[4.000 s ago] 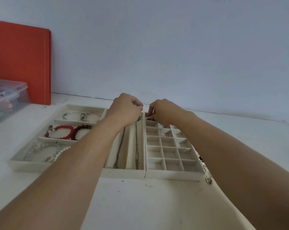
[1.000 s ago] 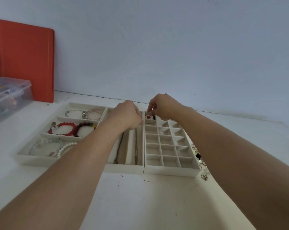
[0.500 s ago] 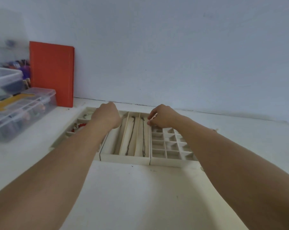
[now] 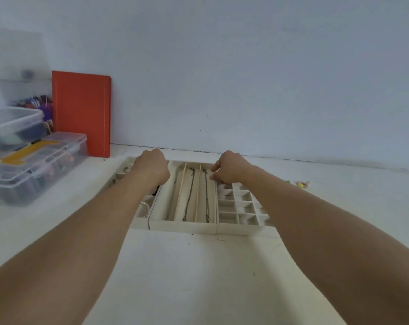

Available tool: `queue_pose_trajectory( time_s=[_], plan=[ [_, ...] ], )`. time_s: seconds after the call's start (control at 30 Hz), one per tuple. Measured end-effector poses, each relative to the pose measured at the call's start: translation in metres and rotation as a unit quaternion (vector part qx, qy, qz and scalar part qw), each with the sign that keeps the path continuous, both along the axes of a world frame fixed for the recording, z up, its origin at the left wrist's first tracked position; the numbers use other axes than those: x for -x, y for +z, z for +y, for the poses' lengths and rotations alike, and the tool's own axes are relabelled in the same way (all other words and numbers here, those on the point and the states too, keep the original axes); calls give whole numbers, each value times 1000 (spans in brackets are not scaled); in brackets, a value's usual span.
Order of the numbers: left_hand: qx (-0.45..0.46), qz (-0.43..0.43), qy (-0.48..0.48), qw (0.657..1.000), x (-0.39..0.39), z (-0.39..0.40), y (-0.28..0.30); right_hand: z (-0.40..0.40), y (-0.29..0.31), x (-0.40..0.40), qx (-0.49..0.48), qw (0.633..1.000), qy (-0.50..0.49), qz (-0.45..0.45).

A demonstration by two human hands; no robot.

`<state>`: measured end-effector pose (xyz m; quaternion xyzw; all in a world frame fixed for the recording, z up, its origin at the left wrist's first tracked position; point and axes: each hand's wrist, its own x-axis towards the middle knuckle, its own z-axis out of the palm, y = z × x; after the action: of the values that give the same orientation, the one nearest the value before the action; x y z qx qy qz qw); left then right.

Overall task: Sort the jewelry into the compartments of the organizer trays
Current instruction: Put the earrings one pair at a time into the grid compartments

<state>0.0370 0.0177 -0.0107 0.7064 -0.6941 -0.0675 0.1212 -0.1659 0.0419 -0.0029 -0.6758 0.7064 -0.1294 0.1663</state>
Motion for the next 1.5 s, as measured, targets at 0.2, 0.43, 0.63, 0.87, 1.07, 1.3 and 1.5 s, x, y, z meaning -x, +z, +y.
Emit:
queue_pose_trajectory(
  time_s=[0.2, 0.43, 0.63, 0.87, 1.07, 1.3, 1.5],
  plan=[
    [-6, -2, 2, 1000, -5, 8, -1, 12, 2, -3, -10, 1000, 4, -2],
    [-7, -42, -7, 999, -9, 27, 4, 34, 1, -7, -2, 1000, 10, -14],
    [-11, -63, -14, 998, -10, 48, 3, 53, -4, -9, 10, 1000, 14, -7],
    [17, -47, -7, 999, -4, 59, 12, 56, -5, -1, 34, 998, 13, -55],
    [65, 108, -105, 987, 64, 60, 20, 59, 9, 74, 150, 981, -62, -109],
    [29, 141, -164, 976, 138, 50, -8, 80, -14, 166, 155, 978, -115, -82],
    [11, 145, -193, 970, 157, 45, -16, 79, -22, 184, 25, 999, -27, -14]
  ],
)
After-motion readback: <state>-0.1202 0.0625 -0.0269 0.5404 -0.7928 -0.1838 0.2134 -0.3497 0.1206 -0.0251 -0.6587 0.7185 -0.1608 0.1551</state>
